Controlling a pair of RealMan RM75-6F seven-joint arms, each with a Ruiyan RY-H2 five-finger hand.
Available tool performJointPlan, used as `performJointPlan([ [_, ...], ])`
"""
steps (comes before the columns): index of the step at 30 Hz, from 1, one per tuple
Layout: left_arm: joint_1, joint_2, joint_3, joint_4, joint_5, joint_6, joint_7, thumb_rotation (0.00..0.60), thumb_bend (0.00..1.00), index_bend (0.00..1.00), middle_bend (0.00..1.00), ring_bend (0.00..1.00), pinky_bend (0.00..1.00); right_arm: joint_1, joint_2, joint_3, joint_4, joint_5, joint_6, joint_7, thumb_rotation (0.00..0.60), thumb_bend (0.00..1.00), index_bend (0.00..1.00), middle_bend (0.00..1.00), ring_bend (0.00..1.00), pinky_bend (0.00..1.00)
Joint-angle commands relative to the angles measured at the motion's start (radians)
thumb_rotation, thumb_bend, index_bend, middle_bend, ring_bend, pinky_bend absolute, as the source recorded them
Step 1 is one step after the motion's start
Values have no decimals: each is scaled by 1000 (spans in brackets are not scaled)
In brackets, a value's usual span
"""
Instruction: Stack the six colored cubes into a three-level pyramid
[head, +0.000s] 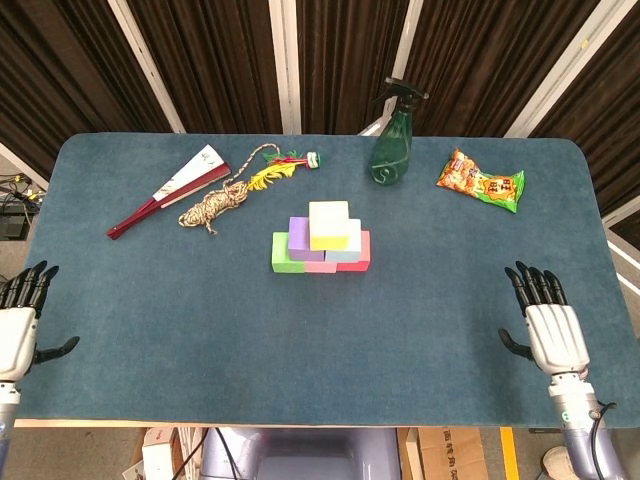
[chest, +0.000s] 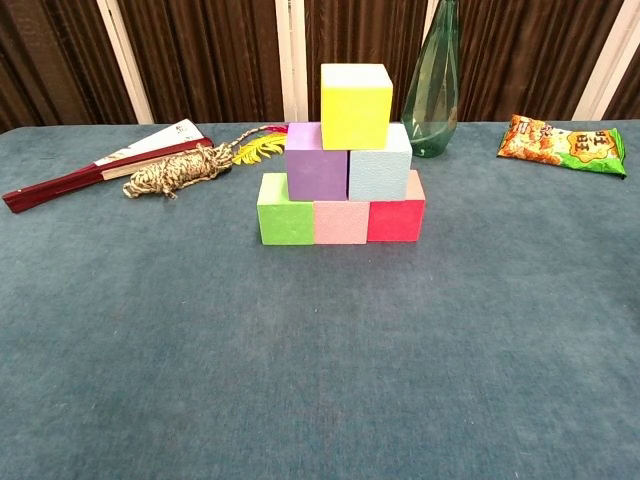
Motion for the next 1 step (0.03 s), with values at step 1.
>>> performJointPlan([
  [1, 14, 11, -10, 14, 16, -9, -22, 600, 149, 0, 0, 32, 75, -7, -6, -1, 8, -19, 9, 9, 600, 289, 0, 0, 0, 37],
])
